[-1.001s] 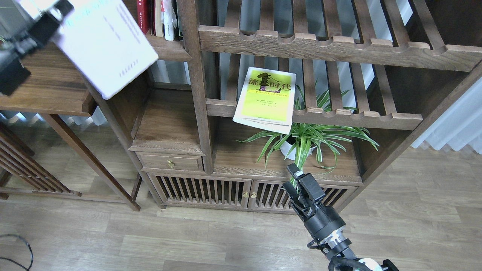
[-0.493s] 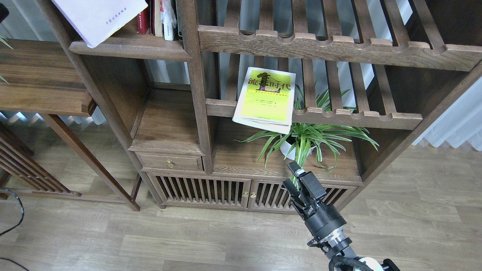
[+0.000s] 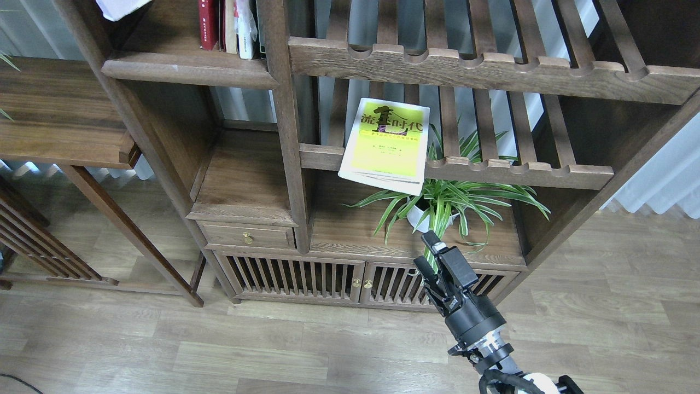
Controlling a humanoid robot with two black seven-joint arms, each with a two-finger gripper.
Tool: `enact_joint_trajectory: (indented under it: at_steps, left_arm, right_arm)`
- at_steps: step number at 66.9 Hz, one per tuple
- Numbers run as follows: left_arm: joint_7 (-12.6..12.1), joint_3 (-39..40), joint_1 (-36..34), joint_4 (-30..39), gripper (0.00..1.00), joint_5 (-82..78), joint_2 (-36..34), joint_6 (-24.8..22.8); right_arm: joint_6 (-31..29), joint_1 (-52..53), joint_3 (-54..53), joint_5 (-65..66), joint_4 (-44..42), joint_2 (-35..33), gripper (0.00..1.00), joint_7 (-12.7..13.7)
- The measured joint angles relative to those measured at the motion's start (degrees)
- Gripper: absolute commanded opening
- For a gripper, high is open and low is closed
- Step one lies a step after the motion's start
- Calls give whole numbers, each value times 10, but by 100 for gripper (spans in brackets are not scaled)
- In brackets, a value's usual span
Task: Organize books on shelf
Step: 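Push the white book onto the top-left shelf with the left gripper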
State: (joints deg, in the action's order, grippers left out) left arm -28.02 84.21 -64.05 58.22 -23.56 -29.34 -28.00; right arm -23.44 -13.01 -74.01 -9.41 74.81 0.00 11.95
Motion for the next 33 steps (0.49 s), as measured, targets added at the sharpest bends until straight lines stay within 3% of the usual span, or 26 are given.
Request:
enact_joint_trajectory:
  at_steps: [33]
  left_arm:
    - [0, -75, -101, -145, 4, -26, 9, 0]
  right_arm:
    - [-7, 0, 0, -2, 4, 0, 99, 0]
